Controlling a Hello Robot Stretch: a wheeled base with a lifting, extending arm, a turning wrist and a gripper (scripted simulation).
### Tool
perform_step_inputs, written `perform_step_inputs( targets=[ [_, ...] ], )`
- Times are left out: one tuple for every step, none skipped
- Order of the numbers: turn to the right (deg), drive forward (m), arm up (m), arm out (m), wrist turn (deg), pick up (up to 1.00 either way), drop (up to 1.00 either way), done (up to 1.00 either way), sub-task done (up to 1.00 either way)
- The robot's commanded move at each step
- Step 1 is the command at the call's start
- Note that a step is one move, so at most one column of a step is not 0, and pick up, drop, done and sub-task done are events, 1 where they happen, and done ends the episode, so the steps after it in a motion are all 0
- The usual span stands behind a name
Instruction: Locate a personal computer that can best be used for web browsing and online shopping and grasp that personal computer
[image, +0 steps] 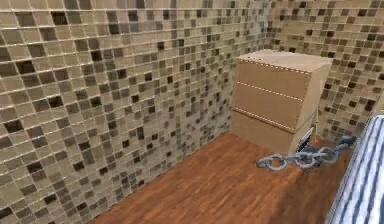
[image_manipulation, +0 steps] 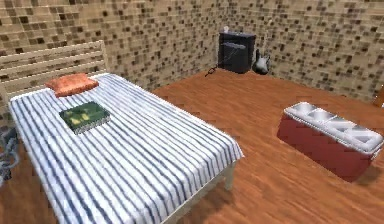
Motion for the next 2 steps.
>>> perform_step_inputs(
  targets=[
    [0.0, 0.45, 0.00, 0.00, 0.0, 0.00, 0.00, 0.00, 0.00],
    [42.0, 0.00, 0.00, 0.00, 0.0, 0.00, 0.00, 0.00, 0.00]
  ],
)
